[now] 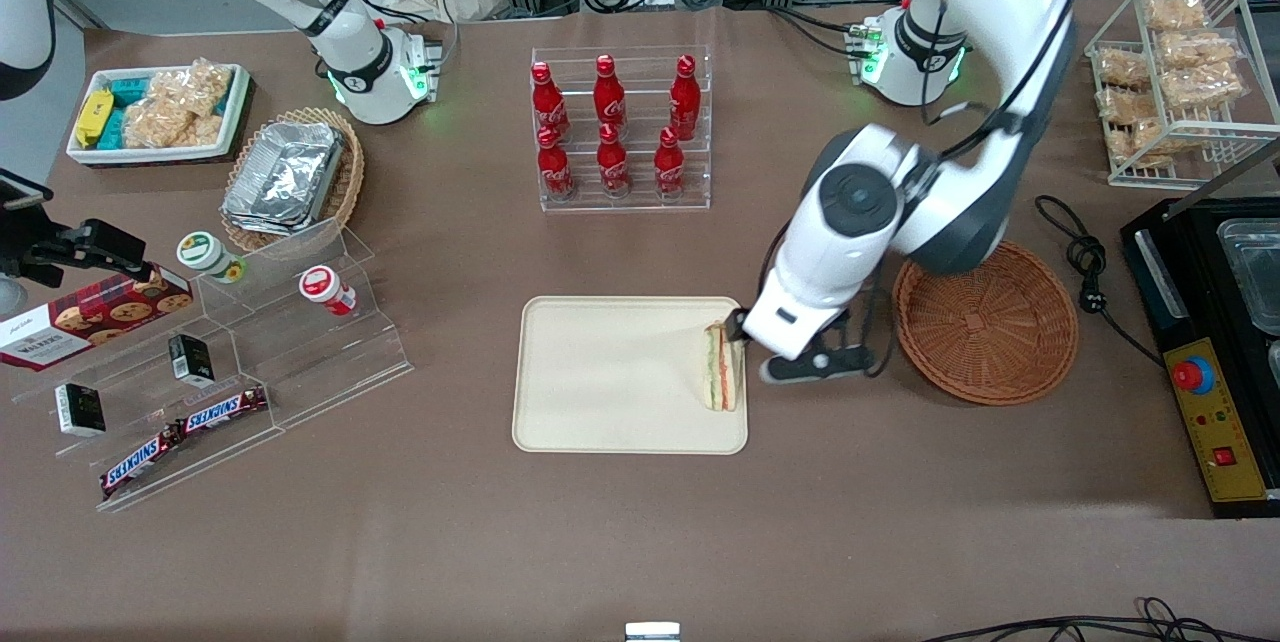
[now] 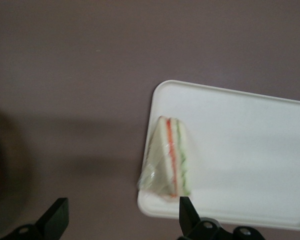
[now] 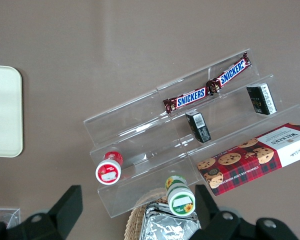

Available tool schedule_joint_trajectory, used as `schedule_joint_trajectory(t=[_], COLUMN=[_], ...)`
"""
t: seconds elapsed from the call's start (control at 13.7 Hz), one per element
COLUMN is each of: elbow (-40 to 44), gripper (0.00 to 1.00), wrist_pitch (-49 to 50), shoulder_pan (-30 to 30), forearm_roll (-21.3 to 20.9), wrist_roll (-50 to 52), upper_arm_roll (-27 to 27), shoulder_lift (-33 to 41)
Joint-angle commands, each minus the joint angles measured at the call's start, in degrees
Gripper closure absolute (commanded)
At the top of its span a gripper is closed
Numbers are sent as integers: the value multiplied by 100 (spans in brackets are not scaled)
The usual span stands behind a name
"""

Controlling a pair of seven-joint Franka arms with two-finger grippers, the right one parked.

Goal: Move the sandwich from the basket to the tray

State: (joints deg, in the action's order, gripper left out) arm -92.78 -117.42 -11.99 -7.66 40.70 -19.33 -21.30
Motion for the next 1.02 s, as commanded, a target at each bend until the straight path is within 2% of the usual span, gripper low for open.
schedule_joint_trajectory(t=[0.0, 0.29, 0.44, 0.58, 0.73, 0.95], elbow=[-188, -232, -232, -241, -302, -452], gripper=[1, 1, 1, 1, 1, 1], wrist_pitch=[998, 2379, 2819, 3110, 3365, 3427], shoulder_pan=[363, 1320, 1734, 1596, 1577, 1560], forearm_roll=[448, 809, 836, 880, 986, 934], wrist_roll=[-631, -1773, -2432, -3030, -3733, -4474], upper_arm_roll=[17, 17, 113, 848, 1341, 1730], shoulder_lift=[923, 1899, 2260, 2585, 2893, 3141])
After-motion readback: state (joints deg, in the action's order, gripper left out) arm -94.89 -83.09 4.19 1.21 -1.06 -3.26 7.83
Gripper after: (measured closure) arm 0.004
